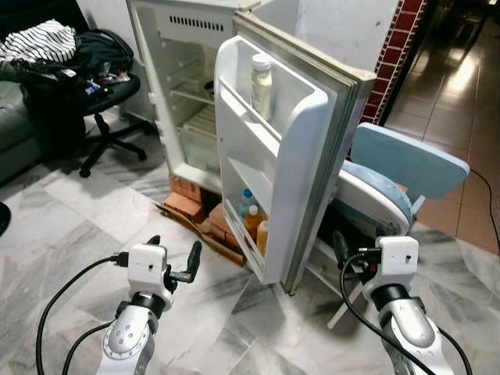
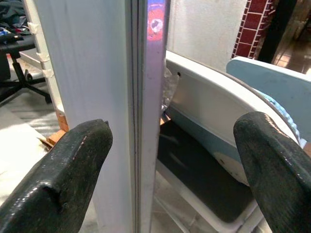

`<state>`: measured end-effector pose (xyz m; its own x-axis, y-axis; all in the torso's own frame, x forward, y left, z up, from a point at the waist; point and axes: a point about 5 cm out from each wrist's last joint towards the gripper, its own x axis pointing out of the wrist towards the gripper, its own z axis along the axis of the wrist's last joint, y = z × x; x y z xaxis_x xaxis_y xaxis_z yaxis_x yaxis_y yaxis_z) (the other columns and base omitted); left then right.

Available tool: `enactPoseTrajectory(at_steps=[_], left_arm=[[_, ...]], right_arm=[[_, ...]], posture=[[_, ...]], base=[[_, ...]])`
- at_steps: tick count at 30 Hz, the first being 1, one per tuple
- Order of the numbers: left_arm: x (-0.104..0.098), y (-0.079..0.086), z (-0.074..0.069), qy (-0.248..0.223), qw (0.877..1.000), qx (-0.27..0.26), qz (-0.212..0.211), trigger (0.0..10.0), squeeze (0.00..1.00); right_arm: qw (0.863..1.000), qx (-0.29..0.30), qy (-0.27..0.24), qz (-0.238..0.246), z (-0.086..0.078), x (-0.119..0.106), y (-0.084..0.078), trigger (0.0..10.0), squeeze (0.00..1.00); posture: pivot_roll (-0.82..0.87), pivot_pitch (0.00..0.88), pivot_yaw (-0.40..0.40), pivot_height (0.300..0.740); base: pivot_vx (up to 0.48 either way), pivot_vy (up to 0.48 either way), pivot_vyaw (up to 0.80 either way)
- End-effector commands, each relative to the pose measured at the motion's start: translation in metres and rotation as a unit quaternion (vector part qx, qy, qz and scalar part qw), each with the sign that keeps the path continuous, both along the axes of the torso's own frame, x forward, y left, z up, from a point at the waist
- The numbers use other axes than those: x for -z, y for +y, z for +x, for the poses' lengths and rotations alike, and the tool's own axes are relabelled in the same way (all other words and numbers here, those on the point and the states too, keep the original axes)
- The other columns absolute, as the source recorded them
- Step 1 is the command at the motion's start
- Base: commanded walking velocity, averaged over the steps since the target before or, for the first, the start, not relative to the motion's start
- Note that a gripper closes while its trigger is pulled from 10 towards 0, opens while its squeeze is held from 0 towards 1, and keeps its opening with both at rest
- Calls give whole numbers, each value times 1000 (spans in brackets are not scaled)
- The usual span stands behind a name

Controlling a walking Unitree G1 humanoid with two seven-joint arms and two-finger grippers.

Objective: Restocking fridge

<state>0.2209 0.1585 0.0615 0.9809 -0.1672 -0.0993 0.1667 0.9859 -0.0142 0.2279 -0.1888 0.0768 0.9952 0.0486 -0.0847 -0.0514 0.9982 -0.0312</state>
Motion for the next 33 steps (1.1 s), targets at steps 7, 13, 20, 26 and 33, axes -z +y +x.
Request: enactPoseTrajectory(at_steps=[7,13,20,26,33], left_arm=[[-2,2,-1,0,1000,-6,0,10000,0],[-3,-1,-1,1,1000,1,-4,10000,0],[-4,-1,2,0,1000,1,-3,10000,0],[-5,-1,5,-2,1000,-1,-3,10000,0],[-4,-4,6,2,1000,4,-3,10000,0]], right_arm=[[1000,-6,-15,-12,4,-7,2,10000,0],[1000,-4,-20,-7,8,-10,2,10000,0],[1000,-4,-23,-7,10,-11,2,10000,0],[999,-8,-31,-5,18,-15,3,10000,0],[999,-10,-31,-2,22,-15,2,10000,0]], posture=[[11,3,-9,740],[7,2,-6,740],[7,3,-8,740],[7,3,-11,740],[7,3,-10,740]], base=[[176,0,0],[247,0,0],[271,0,0],[271,0,0],[271,0,0]])
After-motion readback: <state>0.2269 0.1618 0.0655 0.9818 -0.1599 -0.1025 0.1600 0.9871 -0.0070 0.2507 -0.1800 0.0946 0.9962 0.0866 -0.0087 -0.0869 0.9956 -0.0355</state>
